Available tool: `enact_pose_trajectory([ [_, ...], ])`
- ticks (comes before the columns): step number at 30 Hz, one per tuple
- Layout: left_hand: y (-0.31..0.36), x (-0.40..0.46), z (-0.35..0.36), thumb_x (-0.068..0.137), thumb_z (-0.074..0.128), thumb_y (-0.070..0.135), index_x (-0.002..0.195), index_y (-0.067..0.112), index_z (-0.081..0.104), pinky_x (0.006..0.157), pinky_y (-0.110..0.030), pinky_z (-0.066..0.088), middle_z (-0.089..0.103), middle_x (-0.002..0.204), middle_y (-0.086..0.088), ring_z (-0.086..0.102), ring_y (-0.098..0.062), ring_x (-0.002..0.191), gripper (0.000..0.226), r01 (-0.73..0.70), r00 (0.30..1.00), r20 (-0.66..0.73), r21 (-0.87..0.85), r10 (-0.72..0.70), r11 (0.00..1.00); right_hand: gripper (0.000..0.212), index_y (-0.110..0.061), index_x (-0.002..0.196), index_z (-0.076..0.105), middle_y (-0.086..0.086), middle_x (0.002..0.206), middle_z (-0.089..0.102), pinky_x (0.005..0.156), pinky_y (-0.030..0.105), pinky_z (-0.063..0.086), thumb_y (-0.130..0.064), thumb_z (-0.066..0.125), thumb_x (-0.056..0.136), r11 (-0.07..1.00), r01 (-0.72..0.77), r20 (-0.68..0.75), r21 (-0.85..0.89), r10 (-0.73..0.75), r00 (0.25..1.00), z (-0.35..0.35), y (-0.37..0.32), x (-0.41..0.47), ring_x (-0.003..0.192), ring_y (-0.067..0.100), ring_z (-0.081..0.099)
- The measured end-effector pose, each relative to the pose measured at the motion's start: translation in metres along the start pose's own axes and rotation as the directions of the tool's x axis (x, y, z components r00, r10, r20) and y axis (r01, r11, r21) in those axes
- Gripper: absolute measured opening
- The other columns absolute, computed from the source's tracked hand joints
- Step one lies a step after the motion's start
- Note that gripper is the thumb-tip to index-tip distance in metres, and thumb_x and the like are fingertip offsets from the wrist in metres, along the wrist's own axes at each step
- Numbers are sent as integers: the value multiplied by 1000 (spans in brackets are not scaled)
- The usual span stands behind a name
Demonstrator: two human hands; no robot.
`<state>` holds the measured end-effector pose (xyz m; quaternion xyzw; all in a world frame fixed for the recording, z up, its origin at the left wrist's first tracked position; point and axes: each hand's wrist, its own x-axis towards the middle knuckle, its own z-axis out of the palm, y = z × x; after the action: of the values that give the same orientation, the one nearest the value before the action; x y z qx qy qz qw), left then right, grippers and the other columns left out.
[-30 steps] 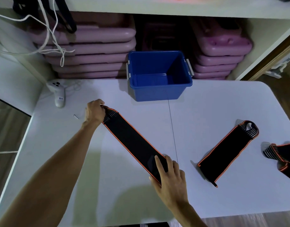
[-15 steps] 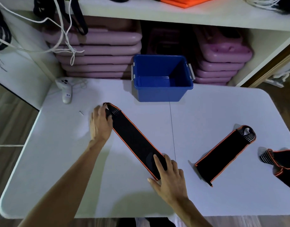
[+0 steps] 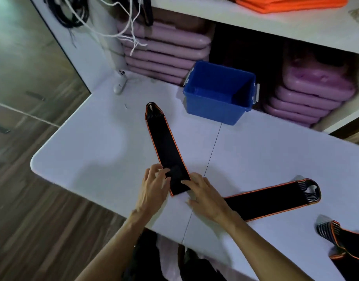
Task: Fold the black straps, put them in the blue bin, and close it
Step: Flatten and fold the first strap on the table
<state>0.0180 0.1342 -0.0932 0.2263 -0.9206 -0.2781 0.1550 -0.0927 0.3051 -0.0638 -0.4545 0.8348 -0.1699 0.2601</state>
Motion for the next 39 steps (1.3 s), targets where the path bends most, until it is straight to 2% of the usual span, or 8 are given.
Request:
enact_pose_trajectory([
  [4, 20, -34, 10, 90, 57, 39, 112, 13, 63, 70, -35, 54, 52, 108, -6, 59, -23, 84, 35, 115, 993, 12, -112, -114, 987, 46, -22, 143, 48, 2, 146, 36, 106, 34, 42, -20, 54, 97, 997, 80, -69, 10, -79, 994, 2, 10, 5, 131, 20, 37],
  [9, 29, -40, 16, 82, 72, 24, 111, 7, 66, 76, -38, 57, 57, 112, -11, 61, -27, 91, 33, 178, 984, -2, -42, -178, 983, 38, -21, 133, 56, 5, 146, 38, 101, 36, 49, -20, 58, 96, 988, 146, -120, -54, -151, 981, 3, 10, 17, 130, 23, 39],
  [13, 33, -37, 16, 82, 70, 27, 118, 14, 60, 82, -34, 55, 57, 128, -6, 55, -23, 110, 39, -2, 1000, 20, 203, -2, 979, 35, -17, 114, 66, 9, 138, 53, 87, 44, 55, -19, 72, 80, 930, 245, -132, -273, -288, 948, 0, 17, 29, 124, 31, 48],
  [19, 30, -32, 18, 75, 76, 24, 113, 14, 65, 72, -30, 56, 70, 107, 0, 68, -20, 91, 40, -66, 996, 73, 344, 43, 937, 37, -10, 111, 67, 6, 105, 68, 69, 38, 56, -22, 78, 78, 842, 415, -62, -344, -461, 885, -3, 29, 38, 97, 25, 63],
  [23, 27, -27, 14, 92, 48, 29, 113, 12, 65, 75, -33, 55, 69, 102, -1, 65, -21, 90, 31, -86, 995, 67, 284, 70, 955, 27, -8, 112, 68, 7, 104, 70, 68, 35, 57, -24, 55, 95, 827, 451, -108, -335, -509, 854, -3, 33, 40, 93, 24, 65],
  [27, 22, -12, 9, 96, 39, 35, 106, 13, 60, 73, -37, 51, 65, 97, -2, 60, -22, 88, 33, 10, 996, 87, 94, -19, 995, 41, -8, 107, 68, 6, 105, 70, 67, 38, 56, -31, 35, 100, 853, 435, -90, -290, -477, 874, -12, 27, 51, 95, 26, 65],
  [31, 15, 9, 0, 96, 36, 38, 102, 13, 53, 69, -41, 48, 62, 88, -4, 57, -24, 81, 30, 130, 981, 149, -25, -125, 991, 31, -11, 114, 60, 4, 116, 64, 87, 37, 49, -31, 39, 104, 948, 314, -19, -45, -315, 949, -28, 18, 66, 109, 21, 56],
  [39, 10, 33, 8, 100, 40, 24, 105, 10, 53, 61, -35, 37, 56, 75, -6, 50, -30, 67, 20, 406, 907, 165, -94, -387, 909, 28, -12, 108, 63, 4, 104, 71, 80, 37, 51, -31, 43, 103, 976, 214, 8, 47, -215, 977, -36, 7, 100, 92, 22, 65],
])
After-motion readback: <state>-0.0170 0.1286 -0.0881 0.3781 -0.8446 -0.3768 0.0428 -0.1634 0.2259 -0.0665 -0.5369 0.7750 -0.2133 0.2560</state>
